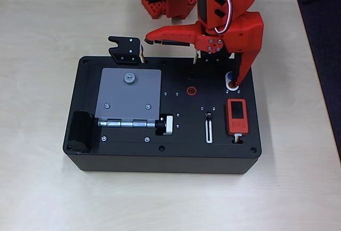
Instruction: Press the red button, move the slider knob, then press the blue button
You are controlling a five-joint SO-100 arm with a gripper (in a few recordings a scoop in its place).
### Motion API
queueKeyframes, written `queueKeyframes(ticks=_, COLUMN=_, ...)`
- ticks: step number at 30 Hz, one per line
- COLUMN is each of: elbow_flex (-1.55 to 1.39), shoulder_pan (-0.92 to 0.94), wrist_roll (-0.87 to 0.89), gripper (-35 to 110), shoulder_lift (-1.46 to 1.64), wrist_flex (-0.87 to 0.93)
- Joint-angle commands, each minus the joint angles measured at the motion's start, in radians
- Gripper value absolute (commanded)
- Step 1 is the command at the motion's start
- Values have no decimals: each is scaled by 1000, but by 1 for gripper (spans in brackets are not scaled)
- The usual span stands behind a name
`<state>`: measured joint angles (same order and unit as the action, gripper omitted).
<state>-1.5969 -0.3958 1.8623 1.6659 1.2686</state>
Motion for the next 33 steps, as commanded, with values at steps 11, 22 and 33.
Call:
queueKeyframes(ticks=11, elbow_flex=-28, shoulder_pan=-17, wrist_roll=18, gripper=104, shoulder_lift=21, wrist_flex=-14)
queueKeyframes(ticks=22, elbow_flex=-54, shoulder_pan=-20, wrist_roll=21, gripper=104, shoulder_lift=23, wrist_flex=-31)
queueKeyframes(ticks=33, elbow_flex=-31, shoulder_pan=-14, wrist_roll=5, gripper=104, shoulder_lift=46, wrist_flex=-20)
